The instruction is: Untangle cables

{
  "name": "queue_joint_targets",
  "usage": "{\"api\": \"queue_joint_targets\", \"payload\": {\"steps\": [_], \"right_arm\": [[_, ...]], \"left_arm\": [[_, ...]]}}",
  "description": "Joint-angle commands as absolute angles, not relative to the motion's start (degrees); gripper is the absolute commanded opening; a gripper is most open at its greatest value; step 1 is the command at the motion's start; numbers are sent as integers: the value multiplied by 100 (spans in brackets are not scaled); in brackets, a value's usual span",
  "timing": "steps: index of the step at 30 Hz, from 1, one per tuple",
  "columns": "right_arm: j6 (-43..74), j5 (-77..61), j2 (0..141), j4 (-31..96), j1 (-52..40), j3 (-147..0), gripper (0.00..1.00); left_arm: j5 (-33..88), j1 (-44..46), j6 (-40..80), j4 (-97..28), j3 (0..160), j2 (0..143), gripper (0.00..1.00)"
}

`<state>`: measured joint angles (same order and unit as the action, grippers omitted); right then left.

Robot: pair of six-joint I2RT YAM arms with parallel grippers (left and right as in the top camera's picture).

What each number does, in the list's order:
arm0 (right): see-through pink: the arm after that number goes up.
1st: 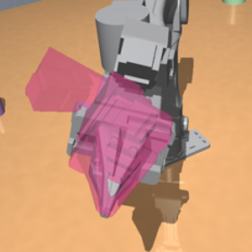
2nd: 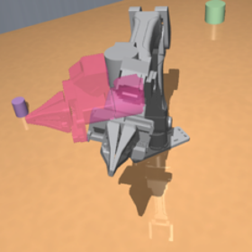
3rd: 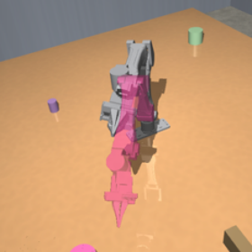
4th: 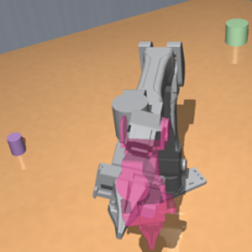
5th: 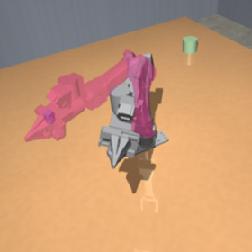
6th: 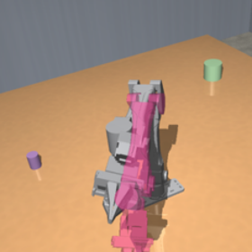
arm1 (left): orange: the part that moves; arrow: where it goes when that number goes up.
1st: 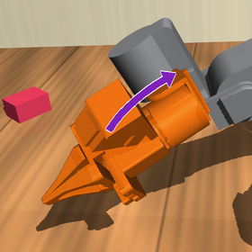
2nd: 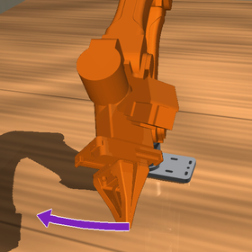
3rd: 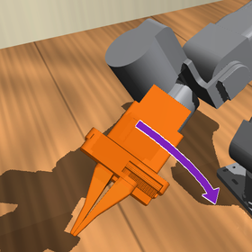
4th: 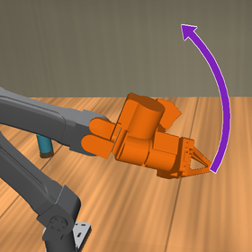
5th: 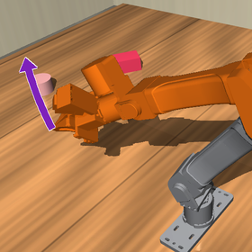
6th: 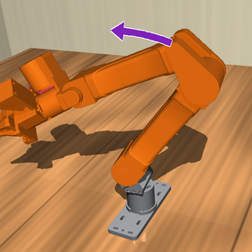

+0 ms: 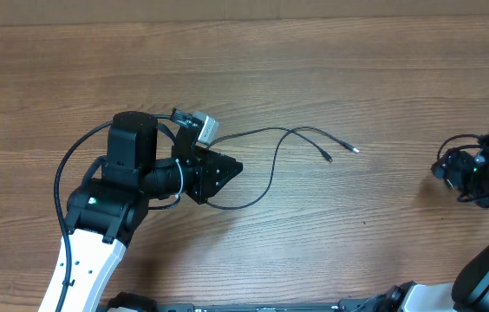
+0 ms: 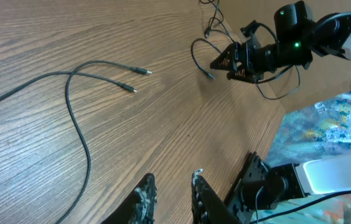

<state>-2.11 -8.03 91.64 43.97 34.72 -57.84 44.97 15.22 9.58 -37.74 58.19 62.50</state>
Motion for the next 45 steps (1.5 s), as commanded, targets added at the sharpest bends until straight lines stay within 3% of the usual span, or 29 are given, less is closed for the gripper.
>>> {"api": "queue_joint_targets", "payload": {"steps": [1, 8, 10, 13, 14, 16, 17, 27, 36, 45], "right_arm": [[5, -401, 9249, 4125, 3437, -5640, 85], [502, -344, 9651, 3262, 3437, -5210, 87], [607, -353, 9824, 3083, 3439, -5124, 82], [602, -373, 10049, 2978, 3439, -5105, 66], [602, -395, 10121, 2950, 3439, -5105, 56], [602, -432, 10232, 2891, 3439, -5105, 16], [602, -436, 10276, 2860, 3439, -5105, 4], [574, -805, 10298, 2185, 3439, -5269, 4], [429, -687, 10298, 2237, 3682, -6632, 4], [427, 1527, 10298, 1959, 4458, -7710, 4]], "left_arm": [[4477, 1490, 812, -3728, 5787, 6169, 21], [4480, 1490, 856, -3701, 5787, 6171, 22], [4477, 1490, 904, -3701, 5787, 6169, 22], [4477, 1490, 904, -3701, 5787, 6169, 22], [4477, 1490, 904, -3695, 5787, 6169, 22], [4477, 1490, 904, -3675, 5787, 6169, 23], [4477, 1490, 904, -3660, 5787, 6169, 23], [4471, 1490, 902, -3660, 5787, 6171, 24], [4464, 1492, 958, -3667, 5787, 6171, 25], [4504, 1492, 1083, -3756, 5787, 6171, 25]]}}
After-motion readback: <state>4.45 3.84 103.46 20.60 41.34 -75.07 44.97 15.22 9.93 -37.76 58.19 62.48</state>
